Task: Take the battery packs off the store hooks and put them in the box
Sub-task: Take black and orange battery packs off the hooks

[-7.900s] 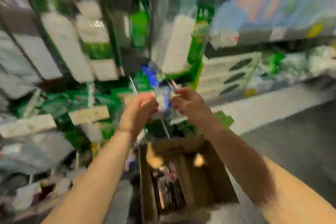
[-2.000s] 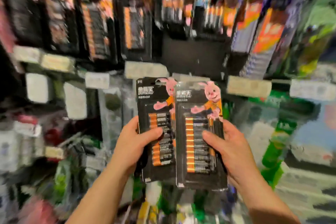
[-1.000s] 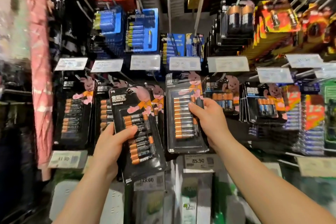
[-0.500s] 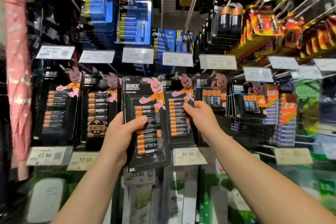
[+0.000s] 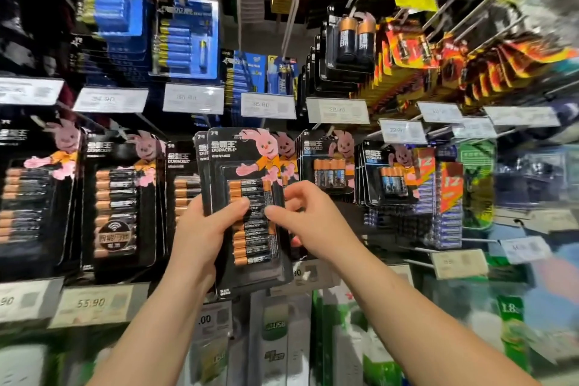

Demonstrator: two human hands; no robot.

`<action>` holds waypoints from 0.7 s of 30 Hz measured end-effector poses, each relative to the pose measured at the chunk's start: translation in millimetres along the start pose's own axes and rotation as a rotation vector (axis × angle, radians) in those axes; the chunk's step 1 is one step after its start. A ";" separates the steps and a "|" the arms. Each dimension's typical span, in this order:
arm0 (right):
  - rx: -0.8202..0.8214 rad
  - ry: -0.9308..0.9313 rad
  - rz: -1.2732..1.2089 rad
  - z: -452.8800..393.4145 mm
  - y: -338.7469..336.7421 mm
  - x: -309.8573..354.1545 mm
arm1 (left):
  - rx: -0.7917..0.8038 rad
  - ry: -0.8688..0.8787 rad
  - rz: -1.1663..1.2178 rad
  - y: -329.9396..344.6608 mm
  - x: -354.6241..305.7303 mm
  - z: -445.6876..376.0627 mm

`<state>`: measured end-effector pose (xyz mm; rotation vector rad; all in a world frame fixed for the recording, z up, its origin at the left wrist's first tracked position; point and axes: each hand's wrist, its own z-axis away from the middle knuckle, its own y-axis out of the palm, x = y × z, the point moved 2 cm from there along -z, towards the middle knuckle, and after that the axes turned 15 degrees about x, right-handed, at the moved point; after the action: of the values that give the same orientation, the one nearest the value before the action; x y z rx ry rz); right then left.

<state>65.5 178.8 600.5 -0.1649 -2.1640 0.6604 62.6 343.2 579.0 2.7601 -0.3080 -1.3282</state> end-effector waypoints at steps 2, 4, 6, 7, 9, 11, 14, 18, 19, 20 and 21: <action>-0.011 0.020 -0.019 -2.3 -0.4 0.7 | -0.006 0.005 0.010 0.0 0.8 -0.3; -0.004 0.031 -0.005 -4.1 0.0 -2.0 | -0.013 0.000 0.017 0.0 2.2 0.6; -0.001 0.043 0.006 -7.6 2.3 -4.3 | -0.014 -0.005 0.014 -0.8 3.0 1.7; 0.005 0.052 -0.002 -9.3 3.3 -6.1 | -0.010 -0.005 0.008 -1.2 3.1 2.1; 0.010 0.067 -0.045 -11.3 5.3 -8.6 | -0.001 -0.004 -0.014 -2.3 3.9 2.8; 0.000 0.068 -0.097 -12.0 5.8 -11.0 | -0.006 -0.010 -0.015 -4.3 4.4 4.5; -0.037 0.017 -0.121 -12.8 5.1 -9.7 | -0.059 -0.008 -0.069 -14.5 5.1 6.2; -0.169 -0.027 -0.193 -16.6 -3.4 -7.4 | -0.149 -0.016 -0.097 -32.7 3.7 10.1; -0.194 -0.038 -0.182 -19.3 -8.0 -8.6 | -0.161 -0.017 -0.084 -35.5 2.5 11.4; -0.205 -0.038 -0.171 -21.6 -11.0 -9.9 | -0.168 -0.015 -0.075 -38.4 1.0 13.5; -0.208 -0.037 -0.152 -23.4 -14.3 -11.4 | -0.174 -0.012 -0.069 -40.2 -0.4 15.0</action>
<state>92.2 172.2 611.7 -0.0973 -2.2526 0.3542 56.8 383.0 564.2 2.6408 -0.0936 -1.3191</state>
